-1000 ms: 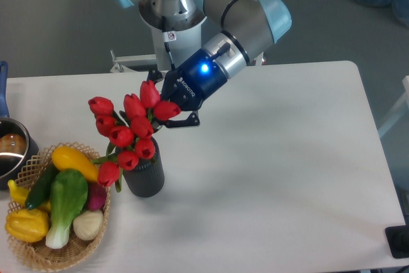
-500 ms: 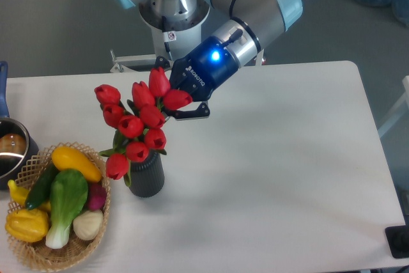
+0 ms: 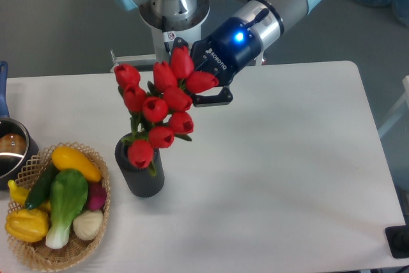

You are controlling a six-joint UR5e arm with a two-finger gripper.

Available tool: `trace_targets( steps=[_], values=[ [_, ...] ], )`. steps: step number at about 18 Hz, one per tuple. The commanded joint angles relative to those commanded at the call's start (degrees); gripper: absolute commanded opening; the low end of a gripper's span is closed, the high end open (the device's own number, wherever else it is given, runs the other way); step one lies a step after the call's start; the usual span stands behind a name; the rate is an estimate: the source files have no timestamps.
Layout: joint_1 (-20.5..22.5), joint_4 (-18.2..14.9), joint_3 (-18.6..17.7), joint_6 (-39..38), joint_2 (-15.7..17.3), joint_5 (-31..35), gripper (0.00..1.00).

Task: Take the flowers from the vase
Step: 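Lift the tulip bunch straight up out of the vase, then carry the held tulips away from the vase over the open table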

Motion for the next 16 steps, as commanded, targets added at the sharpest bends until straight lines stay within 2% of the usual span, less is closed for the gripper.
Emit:
trace_targets(
  steps=[4,7,9,12,16],
  values=[
    [2.11,0.26,1.31,0.35,-0.26,0.53,0.0],
    [3.43,0.44,4.12,0.79,-1.49,2.19,0.0],
    [4.65,0.53,5.88,3.06,-2.81,5.95,0.0],
    [5.89,0.44,6.06,8.43,-2.99,12.99,0.0],
    [7.38,0.44,5.98,11.58,-4.13,17.83,0.0]
  ],
)
